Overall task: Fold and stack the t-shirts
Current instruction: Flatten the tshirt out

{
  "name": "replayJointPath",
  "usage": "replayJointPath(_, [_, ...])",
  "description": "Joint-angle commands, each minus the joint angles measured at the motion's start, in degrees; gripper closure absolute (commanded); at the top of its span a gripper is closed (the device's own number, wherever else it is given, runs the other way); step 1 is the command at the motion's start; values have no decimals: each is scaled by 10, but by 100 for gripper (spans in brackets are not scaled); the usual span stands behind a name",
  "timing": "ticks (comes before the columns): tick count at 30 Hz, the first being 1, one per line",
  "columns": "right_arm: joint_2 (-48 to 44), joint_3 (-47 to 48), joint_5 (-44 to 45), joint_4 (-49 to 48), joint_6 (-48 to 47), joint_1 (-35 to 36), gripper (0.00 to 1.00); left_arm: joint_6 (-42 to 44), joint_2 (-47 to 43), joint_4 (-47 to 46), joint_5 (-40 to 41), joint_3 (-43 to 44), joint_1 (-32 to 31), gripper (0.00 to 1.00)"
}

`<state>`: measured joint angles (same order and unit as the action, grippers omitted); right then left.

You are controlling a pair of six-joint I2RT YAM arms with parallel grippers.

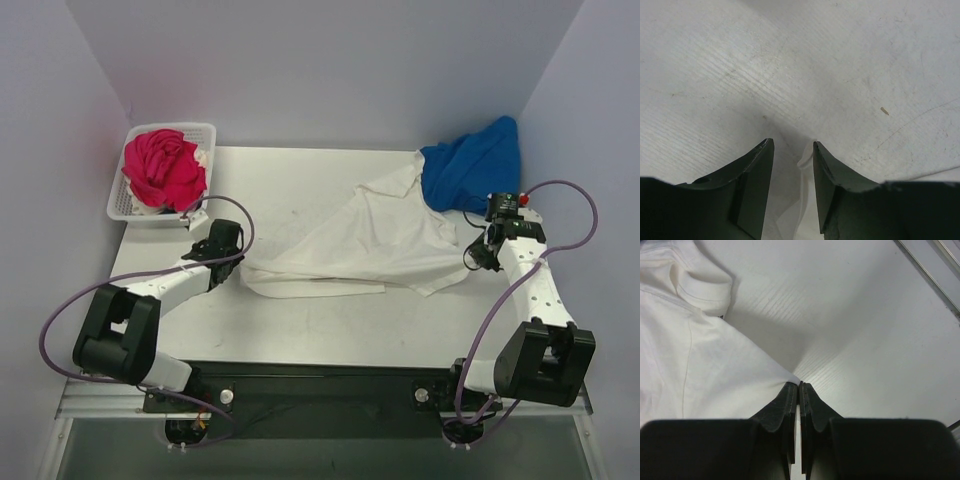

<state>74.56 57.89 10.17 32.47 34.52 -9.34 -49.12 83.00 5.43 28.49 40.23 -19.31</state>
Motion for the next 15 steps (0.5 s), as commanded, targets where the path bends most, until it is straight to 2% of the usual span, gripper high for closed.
replayJointPath(1, [-7,10,21,23,1,-3,100,-6,8,-27,-14,27,6,53])
replayJointPath(10, [4,5,15,22,3,-3,100,-19,-21,-2,-48,21,5,53])
replayJointPath(15, [6,5,13,22,2,-2,100,-26,-4,3,-69,26,6,53])
